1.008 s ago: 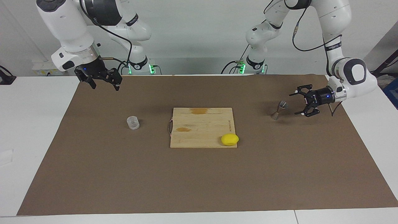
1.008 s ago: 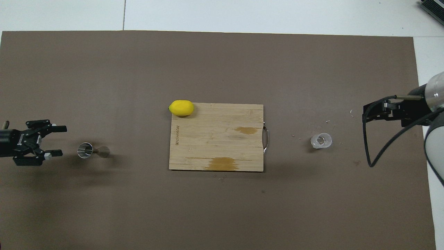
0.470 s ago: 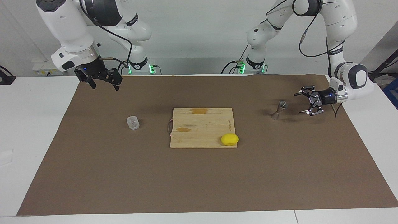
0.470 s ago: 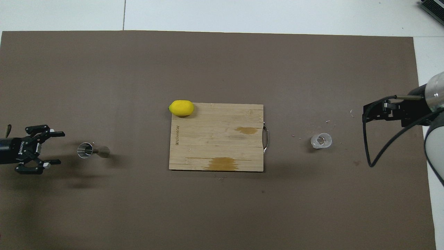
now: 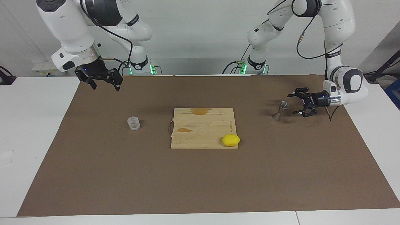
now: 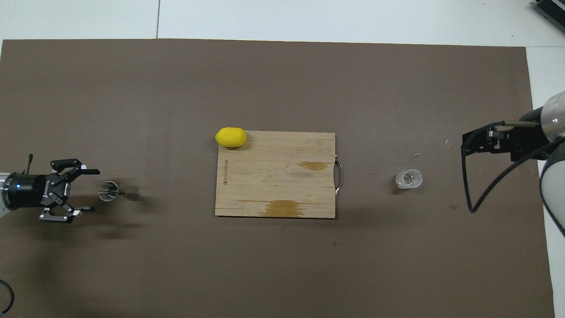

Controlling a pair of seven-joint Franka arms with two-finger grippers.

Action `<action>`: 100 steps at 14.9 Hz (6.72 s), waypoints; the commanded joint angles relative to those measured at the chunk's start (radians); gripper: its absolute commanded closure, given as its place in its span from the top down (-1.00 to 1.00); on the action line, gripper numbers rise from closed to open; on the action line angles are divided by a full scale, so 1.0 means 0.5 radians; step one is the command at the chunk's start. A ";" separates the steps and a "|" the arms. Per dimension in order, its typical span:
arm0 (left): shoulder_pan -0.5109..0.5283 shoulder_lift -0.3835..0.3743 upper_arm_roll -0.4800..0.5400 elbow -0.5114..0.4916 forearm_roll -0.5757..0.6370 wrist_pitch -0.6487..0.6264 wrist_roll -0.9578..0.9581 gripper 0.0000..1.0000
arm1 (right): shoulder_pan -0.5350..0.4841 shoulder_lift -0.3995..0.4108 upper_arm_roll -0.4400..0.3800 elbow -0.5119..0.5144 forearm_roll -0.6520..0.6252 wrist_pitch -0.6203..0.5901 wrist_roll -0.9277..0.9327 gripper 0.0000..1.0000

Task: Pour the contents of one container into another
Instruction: 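Open the left gripper around the metal cup and close on it, then carry the metal cup with the left gripper onto the wooden board, then release the metal cup on the board while the right gripper grasps the clear cup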

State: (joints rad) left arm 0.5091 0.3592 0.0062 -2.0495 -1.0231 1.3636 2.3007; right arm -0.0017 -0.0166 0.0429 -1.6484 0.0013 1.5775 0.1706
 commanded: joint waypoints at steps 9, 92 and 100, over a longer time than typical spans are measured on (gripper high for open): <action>-0.052 -0.016 0.025 -0.147 -0.160 0.108 0.188 1.00 | -0.024 -0.010 0.009 -0.011 0.034 0.005 -0.056 0.99; -2.193 -0.142 -0.018 -0.279 -2.476 1.645 0.406 1.00 | -0.350 0.478 0.012 -1.007 1.148 1.063 1.377 1.00; -1.755 -0.240 -0.015 -0.496 -2.011 1.262 0.353 1.00 | -0.294 0.466 0.012 -1.038 1.179 1.051 1.374 0.08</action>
State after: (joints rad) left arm -0.4327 0.2828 0.0021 -2.2353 -2.1048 2.0660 2.4784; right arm -0.1532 0.2379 0.0475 -2.1411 0.5596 2.0965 0.8895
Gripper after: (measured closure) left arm 0.000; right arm 0.229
